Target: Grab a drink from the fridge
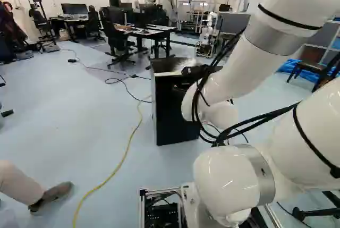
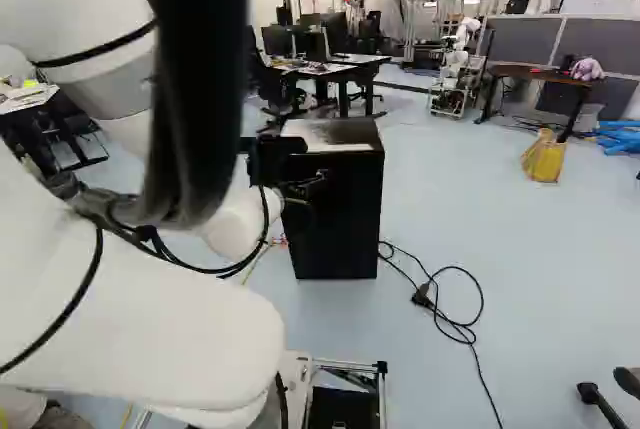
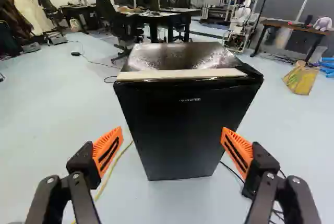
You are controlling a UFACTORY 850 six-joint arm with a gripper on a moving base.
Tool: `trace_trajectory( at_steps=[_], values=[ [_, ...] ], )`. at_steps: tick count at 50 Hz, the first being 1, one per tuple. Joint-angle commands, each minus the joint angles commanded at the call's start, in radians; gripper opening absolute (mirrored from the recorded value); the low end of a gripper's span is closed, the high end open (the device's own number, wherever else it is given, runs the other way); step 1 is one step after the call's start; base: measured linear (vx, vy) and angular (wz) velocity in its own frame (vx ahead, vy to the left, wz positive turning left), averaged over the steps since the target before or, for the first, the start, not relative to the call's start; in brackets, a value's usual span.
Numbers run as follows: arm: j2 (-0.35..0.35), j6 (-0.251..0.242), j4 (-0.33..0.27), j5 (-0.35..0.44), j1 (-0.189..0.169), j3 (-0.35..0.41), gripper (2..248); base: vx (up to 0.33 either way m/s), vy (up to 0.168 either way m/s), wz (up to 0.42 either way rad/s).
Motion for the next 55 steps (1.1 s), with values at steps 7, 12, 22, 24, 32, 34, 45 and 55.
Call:
trace_trajectory(
  at_steps=[7,12,22,24,32,34,45,55],
  values=[
    [0.0,0.0,0.0,0.0,0.0,0.0,247,0.0,0.0,0.0],
    [0.0,0.0,0.0,0.0,0.0,0.0,247,0.0,0.0,0.0],
    [0.0,0.0,0.0,0.0,0.0,0.0,247,0.0,0.0,0.0],
    [0.0,0.0,0.0,0.0,0.0,0.0,247,0.0,0.0,0.0],
    [0.0,0.0,0.0,0.0,0.0,0.0,247,0.0,0.0,0.0],
    [0.0,0.0,0.0,0.0,0.0,0.0,247,0.0,0.0,0.0],
    [0.0,0.0,0.0,0.0,0.0,0.0,247,0.0,0.0,0.0],
    [0.0,0.0,0.0,0.0,0.0,0.0,247,0.0,0.0,0.0]
  ],
)
